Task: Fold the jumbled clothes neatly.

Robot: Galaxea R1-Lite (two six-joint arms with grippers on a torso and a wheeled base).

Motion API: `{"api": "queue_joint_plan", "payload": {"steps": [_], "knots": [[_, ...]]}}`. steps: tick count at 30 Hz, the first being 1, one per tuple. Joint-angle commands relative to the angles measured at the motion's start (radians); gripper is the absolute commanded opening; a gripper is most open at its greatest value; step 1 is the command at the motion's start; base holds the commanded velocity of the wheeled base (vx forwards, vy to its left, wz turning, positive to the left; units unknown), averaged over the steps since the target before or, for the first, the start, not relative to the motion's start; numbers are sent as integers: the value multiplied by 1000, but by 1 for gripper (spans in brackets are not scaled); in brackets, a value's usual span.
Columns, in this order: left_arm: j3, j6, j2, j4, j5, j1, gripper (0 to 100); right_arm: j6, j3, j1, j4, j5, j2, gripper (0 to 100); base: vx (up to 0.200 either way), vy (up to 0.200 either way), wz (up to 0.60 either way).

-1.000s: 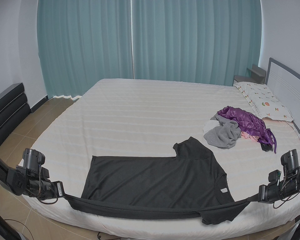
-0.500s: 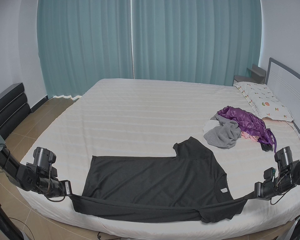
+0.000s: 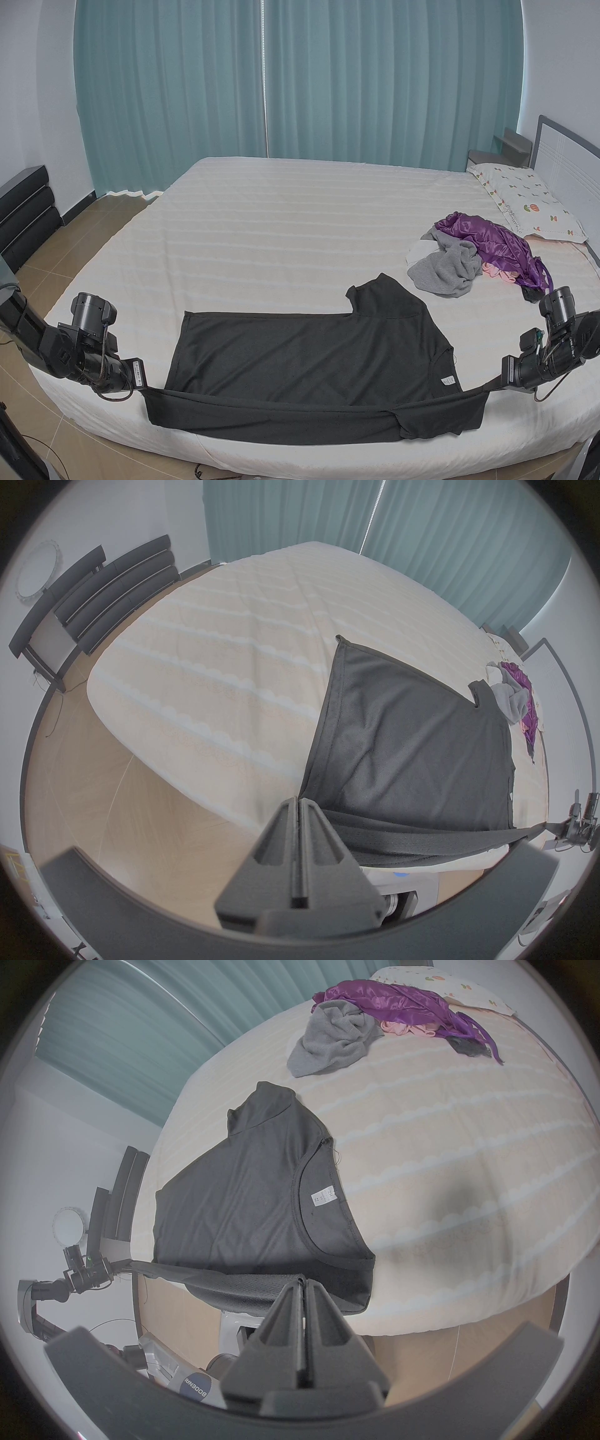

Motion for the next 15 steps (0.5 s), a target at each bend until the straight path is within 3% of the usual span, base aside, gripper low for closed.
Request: {"api": "queue_joint_plan", "payload": {"steps": [1, 15], "knots": [[-25, -2, 48, -1, 0, -2, 0, 3, -26, 0, -8, 1, 55, 0, 0, 0, 0], [-160, -34, 237, -2, 0, -4, 0, 9, -113, 26, -71, -1, 218, 0, 0, 0, 0]]}}
